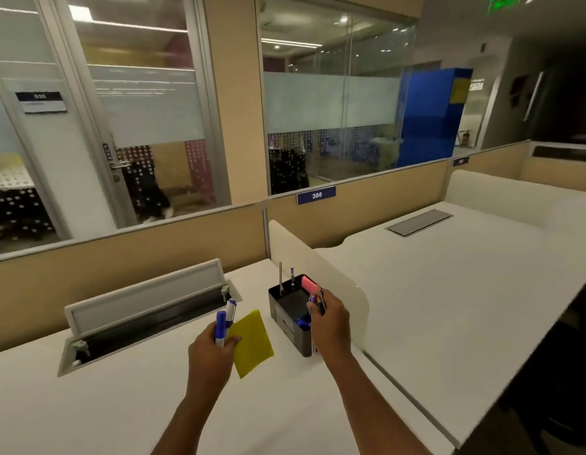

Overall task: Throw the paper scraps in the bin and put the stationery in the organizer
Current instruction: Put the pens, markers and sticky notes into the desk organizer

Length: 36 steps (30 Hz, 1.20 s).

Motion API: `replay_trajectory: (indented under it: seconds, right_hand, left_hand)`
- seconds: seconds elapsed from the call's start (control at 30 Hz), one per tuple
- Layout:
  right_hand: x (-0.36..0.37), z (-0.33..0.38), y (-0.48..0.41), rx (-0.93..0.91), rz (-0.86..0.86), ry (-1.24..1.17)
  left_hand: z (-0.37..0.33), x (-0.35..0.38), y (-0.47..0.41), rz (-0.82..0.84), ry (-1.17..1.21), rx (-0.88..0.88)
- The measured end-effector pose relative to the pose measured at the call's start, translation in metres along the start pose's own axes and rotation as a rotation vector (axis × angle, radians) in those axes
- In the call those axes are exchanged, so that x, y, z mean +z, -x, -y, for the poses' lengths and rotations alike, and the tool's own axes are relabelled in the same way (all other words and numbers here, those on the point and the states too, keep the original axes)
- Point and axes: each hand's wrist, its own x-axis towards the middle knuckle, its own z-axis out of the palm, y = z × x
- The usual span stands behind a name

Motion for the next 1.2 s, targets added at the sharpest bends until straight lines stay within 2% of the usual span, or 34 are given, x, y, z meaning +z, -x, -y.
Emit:
replay_trajectory:
  seconds: [0.43,0.9,1.2]
  right_hand:
    - [0.002,0.003,-0.065,0.02,-0.113,0.058]
    - [0.025,-0.027,-0.159,0.051,-0.041,-0.042]
    - [0.066,-0.041,-0.195,0.058,0.093,-0.011]
  left_hand:
    - [-0.01,0.04,-0.056,0.074,0.059,0.002]
    - [-0.022,0.079,-0.099,-0.016,0.029,-0.006]
    - [-0.007,0.085,-0.114,-0.087,-0.014,-0.069]
